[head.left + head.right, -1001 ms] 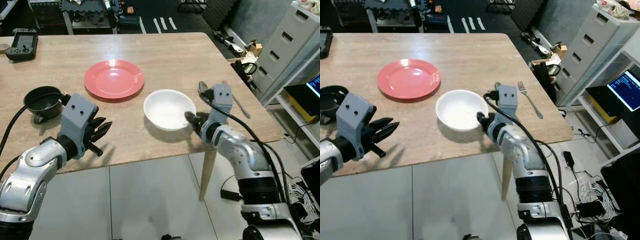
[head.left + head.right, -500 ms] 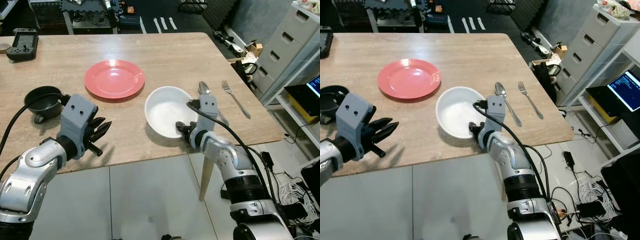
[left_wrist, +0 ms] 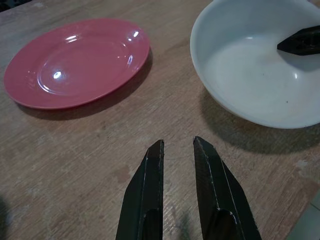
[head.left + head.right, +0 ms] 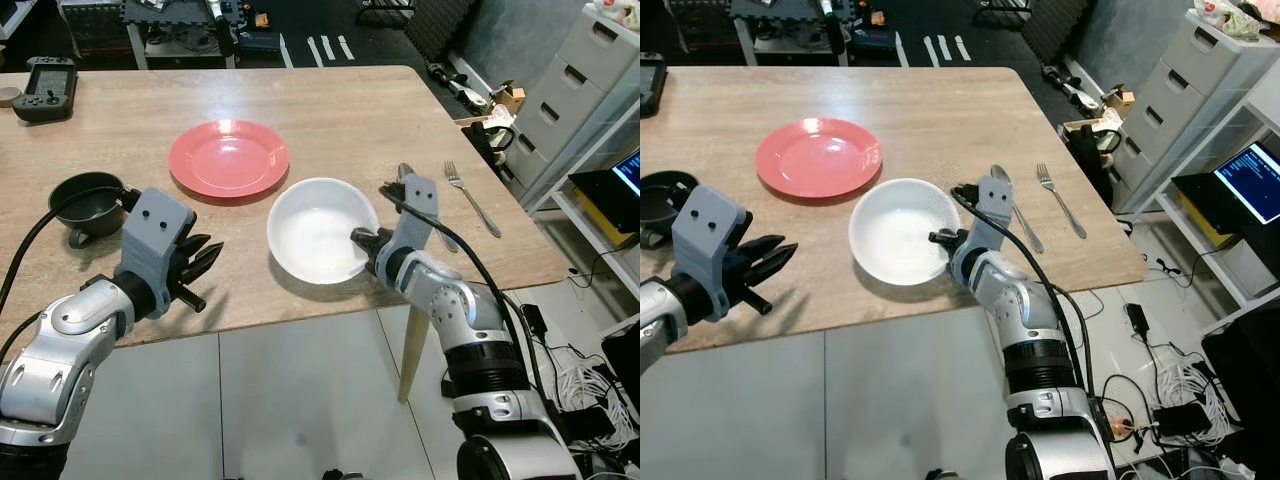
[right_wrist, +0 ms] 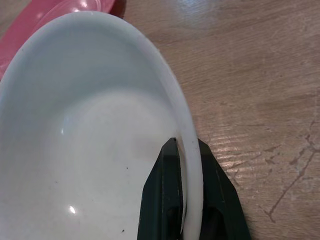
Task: Setting the table
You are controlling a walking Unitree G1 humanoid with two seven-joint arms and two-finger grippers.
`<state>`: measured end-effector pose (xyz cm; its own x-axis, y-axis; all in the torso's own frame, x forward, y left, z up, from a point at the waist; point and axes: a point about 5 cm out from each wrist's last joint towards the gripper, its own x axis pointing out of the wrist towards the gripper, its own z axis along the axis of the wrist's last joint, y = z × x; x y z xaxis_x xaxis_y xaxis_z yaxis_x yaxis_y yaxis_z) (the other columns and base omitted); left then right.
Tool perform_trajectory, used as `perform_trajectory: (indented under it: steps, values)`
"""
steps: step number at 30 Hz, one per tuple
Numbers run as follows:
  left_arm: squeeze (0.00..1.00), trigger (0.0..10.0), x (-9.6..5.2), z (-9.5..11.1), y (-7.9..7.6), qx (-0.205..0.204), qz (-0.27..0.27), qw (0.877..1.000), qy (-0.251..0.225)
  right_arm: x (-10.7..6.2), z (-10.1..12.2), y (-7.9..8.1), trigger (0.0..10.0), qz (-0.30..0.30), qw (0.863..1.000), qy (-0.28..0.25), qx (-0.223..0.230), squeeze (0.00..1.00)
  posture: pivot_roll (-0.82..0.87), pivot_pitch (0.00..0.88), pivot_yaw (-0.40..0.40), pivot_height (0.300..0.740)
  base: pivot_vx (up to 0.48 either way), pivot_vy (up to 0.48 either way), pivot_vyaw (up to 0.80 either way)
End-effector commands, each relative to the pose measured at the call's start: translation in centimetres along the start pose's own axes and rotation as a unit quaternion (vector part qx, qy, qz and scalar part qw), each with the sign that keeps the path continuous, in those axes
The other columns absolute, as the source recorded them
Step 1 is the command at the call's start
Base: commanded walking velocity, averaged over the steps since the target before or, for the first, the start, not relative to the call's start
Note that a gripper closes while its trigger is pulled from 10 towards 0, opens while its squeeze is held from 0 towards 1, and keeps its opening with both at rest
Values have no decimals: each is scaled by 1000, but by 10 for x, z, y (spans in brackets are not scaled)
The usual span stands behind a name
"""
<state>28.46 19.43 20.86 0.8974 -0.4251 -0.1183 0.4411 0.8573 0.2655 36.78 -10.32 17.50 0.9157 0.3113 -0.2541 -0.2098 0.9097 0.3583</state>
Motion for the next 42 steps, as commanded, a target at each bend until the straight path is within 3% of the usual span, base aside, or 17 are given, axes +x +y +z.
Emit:
perform_trajectory:
  steps: [1,12,15,16,17,18,21,24,27,29,30,33,37,42]
  values:
    - [0,10000,0,-4,-2,-2,-1,1000,5,0,-10,-8,0,-15,1000,19,11,0,70,89,-18,740,0,0,0]
    - [0,10000,1,-8,-4,-8,1,1000,9,-4,-9,-9,0,-13,1000,-6,21,0,73,85,-17,740,0,0,0]
    - [0,10000,5,-2,-3,-47,58,997,-29,-26,34,-7,0,-12,986,-166,-9,0,71,89,-14,740,0,0,0]
    - [0,10000,5,-2,-3,-47,58,997,-29,-26,34,-7,0,-12,986,-166,-9,0,71,89,-14,740,0,0,0]
    - [0,10000,6,2,-2,-72,79,993,-49,-36,49,-7,2980,-20,977,-213,-14,0,69,90,-10,740,0,0,0]
    - [0,10000,7,7,-1,-95,95,989,-66,-45,61,-7,10000,-23,969,-248,-13,0,68,91,-8,740,0,0,0]
    - [0,10000,10,16,-4,-135,113,980,-96,-73,89,-7,10000,-43,941,-336,-13,0,51,90,9,740,0,0,0]
    - [0,10000,17,21,-12,-133,121,979,-100,-89,86,-10,10000,-69,926,-369,-46,0,41,88,19,740,0,0,0]
    - [0,10000,22,15,-25,-98,104,987,-77,-87,51,-20,10000,-123,930,-335,-86,0,35,86,35,740,0,0,0]
    - [0,10000,22,14,-28,-86,99,989,-75,-88,43,-21,10000,-128,931,-329,-92,0,35,86,35,740,0,0,0]
    - [0,10000,20,8,-33,-66,83,993,-59,-90,25,-23,10000,-149,934,-312,-87,0,31,84,42,740,0,0,0]
    - [0,10000,18,2,-37,-70,73,994,-49,-91,14,-25,10000,-164,935,-304,-77,0,28,82,45,740,0,0,0]
    - [0,10000,12,1,-56,-70,0,996,-58,-92,7,-33,10000,-192,932,-296,-87,0,25,77,46,740,0,0,0]
    - [0,10000,15,3,-65,-67,16,995,-67,-91,8,-40,10000,-206,925,-300,-106,0,25,71,38,740,0,0,0]
